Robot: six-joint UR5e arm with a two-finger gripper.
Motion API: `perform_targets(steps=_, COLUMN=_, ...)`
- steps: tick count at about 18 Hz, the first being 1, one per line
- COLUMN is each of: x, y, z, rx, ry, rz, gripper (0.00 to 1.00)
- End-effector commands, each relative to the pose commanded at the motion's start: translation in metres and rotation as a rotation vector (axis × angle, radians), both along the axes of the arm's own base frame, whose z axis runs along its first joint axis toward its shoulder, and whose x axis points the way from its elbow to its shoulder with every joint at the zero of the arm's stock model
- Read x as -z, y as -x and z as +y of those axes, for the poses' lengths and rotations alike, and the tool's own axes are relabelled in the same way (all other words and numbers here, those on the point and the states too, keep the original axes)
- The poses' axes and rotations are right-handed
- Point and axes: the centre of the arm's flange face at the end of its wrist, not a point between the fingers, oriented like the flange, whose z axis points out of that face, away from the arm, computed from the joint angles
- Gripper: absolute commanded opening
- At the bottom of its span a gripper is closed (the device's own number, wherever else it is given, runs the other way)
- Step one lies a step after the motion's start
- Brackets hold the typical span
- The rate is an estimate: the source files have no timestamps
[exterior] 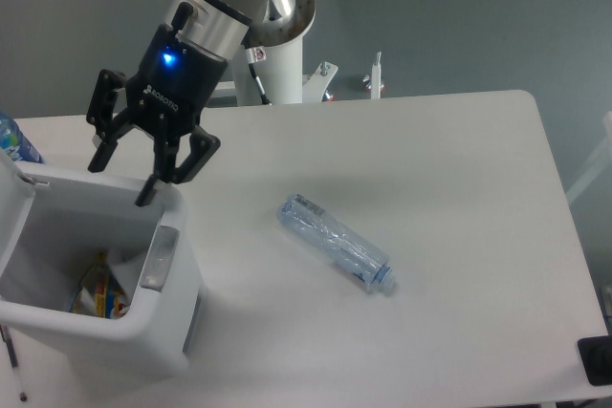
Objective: Place the trash in the trash can
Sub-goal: 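Move the open gripper back over the clear plastic bottle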
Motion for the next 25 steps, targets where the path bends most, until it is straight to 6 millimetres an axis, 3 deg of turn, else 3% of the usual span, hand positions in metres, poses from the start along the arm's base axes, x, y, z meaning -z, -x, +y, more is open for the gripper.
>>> perform_targets(steps=2, x=-0.002, y=0.019, z=-0.009, rx=-0.037, ry=-0.002, rz=0.002, gripper=1.00)
perform_targets(steps=7, x=0.013, y=0.079, z=-0.028, rx=-0.134, ry=0.016, rz=-0.017, gripper=1.00)
perform_targets(steps=11, x=0.038, y=0.114, z=-0.012, rx=-0.160, ry=0.052, rz=-0.059, gripper=1.00)
perform_targets(steps=13, x=0.045, y=0.119, z=-0.011, rx=-0.180, ry=0.080, rz=-0.050, gripper=1.00)
perform_targets(steps=15, x=0.066, y=0.131, z=-0.009, rx=-0.221, ry=0.134, rz=-0.067, gripper=1.00)
perform_targets(steps=18, x=0.115, y=0.180, z=-0.017, rx=-0.334, ry=0.225, rz=-0.150, gripper=1.00)
perform_targets(steps=20, x=0.122, y=0.198, z=-0.019, rx=-0.396, ry=0.257, rz=-0.178, gripper=1.00)
perform_targets(steps=22, x=0.130, y=0.207, z=-0.022, rx=-0.448, ry=0.284, rz=-0.212, gripper=1.00)
perform_targets(steps=25, x=0.158, y=0.209, z=-0.026, rx=-0.534, ry=0.410, rz=-0.232, gripper=1.00)
